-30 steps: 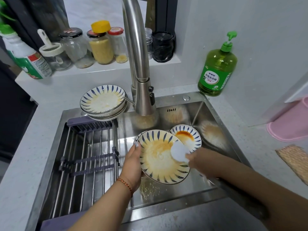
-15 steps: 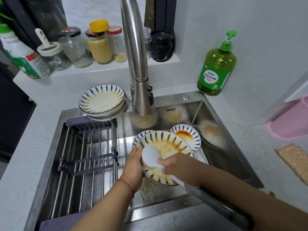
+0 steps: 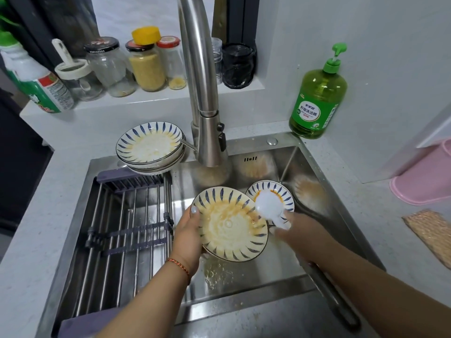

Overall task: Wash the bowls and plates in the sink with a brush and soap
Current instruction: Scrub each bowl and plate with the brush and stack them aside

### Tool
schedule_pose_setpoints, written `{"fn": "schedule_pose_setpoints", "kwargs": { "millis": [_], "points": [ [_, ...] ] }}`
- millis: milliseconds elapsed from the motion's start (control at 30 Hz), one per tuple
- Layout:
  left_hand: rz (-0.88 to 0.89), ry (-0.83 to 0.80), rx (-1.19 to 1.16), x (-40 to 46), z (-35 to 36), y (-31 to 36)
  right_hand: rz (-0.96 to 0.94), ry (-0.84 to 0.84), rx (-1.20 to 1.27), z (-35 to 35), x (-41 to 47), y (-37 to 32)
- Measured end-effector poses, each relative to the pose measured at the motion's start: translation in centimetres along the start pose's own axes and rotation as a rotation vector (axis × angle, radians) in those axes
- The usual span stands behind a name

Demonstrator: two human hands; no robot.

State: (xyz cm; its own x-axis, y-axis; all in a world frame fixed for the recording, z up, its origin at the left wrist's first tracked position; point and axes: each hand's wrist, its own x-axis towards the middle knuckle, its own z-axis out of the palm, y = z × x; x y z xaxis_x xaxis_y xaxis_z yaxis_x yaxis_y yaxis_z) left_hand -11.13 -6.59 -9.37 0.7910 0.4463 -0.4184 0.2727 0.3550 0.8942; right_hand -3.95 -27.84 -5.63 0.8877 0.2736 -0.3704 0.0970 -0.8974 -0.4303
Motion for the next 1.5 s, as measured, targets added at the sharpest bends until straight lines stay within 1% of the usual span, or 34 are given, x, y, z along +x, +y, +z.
{"fn": "schedule_pose_setpoints", "kwargs": {
  "millis": [100, 133, 167, 233, 333, 400, 500, 567, 600, 633, 667, 700, 733, 767, 833, 867, 933, 1000, 1100, 1133, 1167, 1200, 1267, 1333, 1367, 1500],
  "points": [
    [-0.119, 0.048, -0.105, 0.0, -0.6, -0.2, 0.203, 0.020, 0.668, -0.1, -0.1, -0.2],
    [-0.149, 0.045, -0.123, 0.1, -0.8, -0.5, 0.275, 0.005, 0.832, 0.0, -0.4, -0.4],
    [-0.181, 0.034, -0.145, 0.0, -1.0, -0.7, 0.331, -0.017, 0.936, 0.2, -0.5, -0.5],
    [-0.242, -0.002, -0.199, -0.2, -1.1, -0.9, 0.385, -0.071, 1.062, 0.7, -0.8, -1.1],
    [-0.326, -0.072, -0.268, -0.6, -1.0, -1.2, 0.397, -0.135, 1.212, 1.0, -1.3, -2.4],
    [-0.374, -0.108, -0.272, -0.9, -1.1, -1.3, 0.428, -0.141, 1.269, 1.2, -1.4, -2.9],
    [-0.388, -0.114, -0.167, -1.5, -1.4, -1.0, 0.452, -0.131, 1.320, 1.3, -1.8, -3.6],
    [-0.309, -0.087, 0.033, -1.8, -1.4, -0.6, 0.464, -0.110, 1.346, 1.1, -2.2, -4.0],
    [-0.222, -0.043, 0.148, -2.0, -1.5, -0.5, 0.460, -0.100, 1.346, 1.0, -2.3, -4.3],
    [-0.096, 0.017, 0.267, -2.1, -1.8, -0.7, 0.452, -0.085, 1.331, 0.9, -2.3, -4.5],
    [0.065, 0.066, 0.401, -2.4, -2.2, -0.9, 0.441, -0.072, 1.298, 0.9, -2.2, -4.6],
    [0.230, 0.090, 0.552, -2.8, -2.6, -1.0, 0.432, -0.059, 1.262, 0.9, -2.1, -4.7],
    [0.374, 0.069, 0.685, -3.4, -2.9, -1.1, 0.430, -0.046, 1.231, 0.8, -2.0, -4.8],
    [0.485, -0.001, 0.776, -4.0, -3.1, -1.2, 0.432, -0.032, 1.213, 0.8, -1.9, -4.8],
    [0.635, -0.213, 0.944, -4.7, -3.1, -1.3, 0.435, -0.028, 1.204, 0.7, -1.7, -4.7],
    [0.737, -0.284, 1.064, -4.5, -3.0, -1.7, 0.431, -0.040, 1.205, 0.6, -1.7, -4.7],
    [0.945, -0.328, 1.287, -3.9, -2.6, -2.7, 0.419, -0.079, 1.231, 0.6, -1.9, -4.9],
    [1.025, -0.270, 1.385, -3.5, -1.8, -3.0, 0.399, -0.119, 1.248, 0.7, -2.3, -5.3],
    [1.121, -0.177, 1.359, -3.4, -1.0, -2.6, 0.352, -0.165, 1.210, 0.6, -2.9, -5.7],
    [1.138, -0.141, 1.356, -3.3, -1.0, -2.5, 0.330, -0.178, 1.201, 0.5, -3.0, -5.8],
    [1.110, -0.117, 1.352, -3.2, -1.0, -2.2, 0.317, -0.187, 1.182, 0.2, -3.0, -5.7],
    [1.038, -0.090, 1.337, -3.3, -1.1, -1.9, 0.306, -0.196, 1.150, 0.0, -3.0, -5.6],
    [0.808, -0.015, 1.249, -3.7, -0.9, -1.0, 0.264, -0.205, 1.020, -0.5, -3.0, -4.7],
    [0.552, 0.007, 1.146, -4.0, -0.7, 0.0, 0.183, -0.175, 0.835, -0.5, -2.9, -3.9],
    [0.508, 0.006, 1.069, -4.1, -0.6, 0.3, 0.133, -0.158, 0.731, -0.4, -2.8, -3.6],
    [0.453, -0.032, 0.856, -4.1, -0.5, 0.4, -0.096, -0.134, 0.265, 0.1, -3.1, -4.2]
  ]
}}
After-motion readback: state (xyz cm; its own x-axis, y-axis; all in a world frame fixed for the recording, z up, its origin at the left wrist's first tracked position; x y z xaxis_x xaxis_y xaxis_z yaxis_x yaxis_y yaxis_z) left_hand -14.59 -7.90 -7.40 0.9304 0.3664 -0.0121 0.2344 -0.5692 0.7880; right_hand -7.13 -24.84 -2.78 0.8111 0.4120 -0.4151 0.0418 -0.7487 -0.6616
